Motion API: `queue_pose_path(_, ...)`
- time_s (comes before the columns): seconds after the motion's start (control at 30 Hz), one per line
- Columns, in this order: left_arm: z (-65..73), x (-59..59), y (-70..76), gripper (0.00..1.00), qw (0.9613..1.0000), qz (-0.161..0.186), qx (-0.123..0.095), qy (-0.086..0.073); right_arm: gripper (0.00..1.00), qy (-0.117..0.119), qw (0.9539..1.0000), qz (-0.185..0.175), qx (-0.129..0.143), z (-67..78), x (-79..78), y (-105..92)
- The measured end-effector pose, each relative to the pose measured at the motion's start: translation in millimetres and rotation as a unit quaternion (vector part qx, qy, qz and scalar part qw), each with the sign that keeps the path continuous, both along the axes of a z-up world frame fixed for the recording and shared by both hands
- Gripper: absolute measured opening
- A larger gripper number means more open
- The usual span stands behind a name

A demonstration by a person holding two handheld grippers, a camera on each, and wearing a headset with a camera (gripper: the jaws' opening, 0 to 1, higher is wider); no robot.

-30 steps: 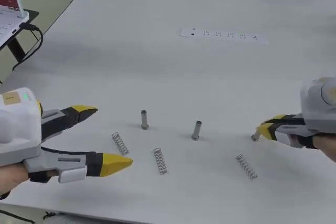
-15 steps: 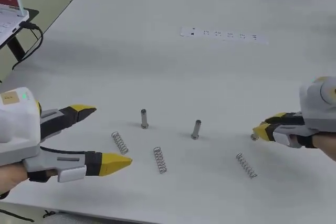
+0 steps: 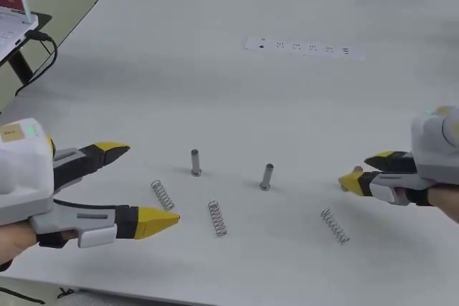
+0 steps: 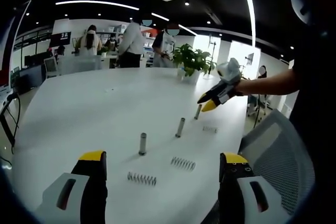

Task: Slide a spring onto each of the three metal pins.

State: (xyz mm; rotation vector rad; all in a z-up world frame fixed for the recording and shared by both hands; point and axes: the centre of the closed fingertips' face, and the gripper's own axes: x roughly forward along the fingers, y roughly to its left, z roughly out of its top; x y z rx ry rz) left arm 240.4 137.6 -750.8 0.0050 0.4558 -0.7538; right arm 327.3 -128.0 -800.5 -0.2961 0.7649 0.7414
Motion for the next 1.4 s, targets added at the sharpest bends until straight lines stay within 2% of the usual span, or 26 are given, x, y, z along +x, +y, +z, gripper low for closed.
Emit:
queue_pose_path(0.4,3.3,3.4,0.9,0.87,1.0,0.0,0.001,-0.006,0.49,-0.016,0.9996,-0.018,0.016,9.5,-4.0,-5.8)
queue_pose_path(0.63,2.0,2.4,0.3,0.87,1.0,-0.005,0.005,-0.002,0.54,-0.03,0.999,-0.027,0.018,15.2,-4.2,-12.3)
queue_pose_path(0.77,2.3,1.9,-0.3,0.86,1.0,-0.007,0.006,-0.001,0.54,-0.025,0.9987,-0.031,0.031,17.2,-7.1,-11.7)
queue_pose_path(1.03,3.3,3.3,-0.1,0.85,1.0,-0.006,0.006,-0.003,0.54,-0.026,0.9988,-0.028,0.03,18.7,-17.0,-14.1)
queue_pose_path(1.13,4.4,2.7,-1.2,0.86,1.0,-0.007,0.006,-0.004,0.52,-0.022,0.9982,-0.031,0.045,21.4,-21.0,-14.2)
queue_pose_path(1.4,4.4,2.2,-1.2,0.86,1.0,-0.006,0.007,-0.003,0.5,-0.017,0.9976,-0.04,0.053,22.7,-29.4,-20.4)
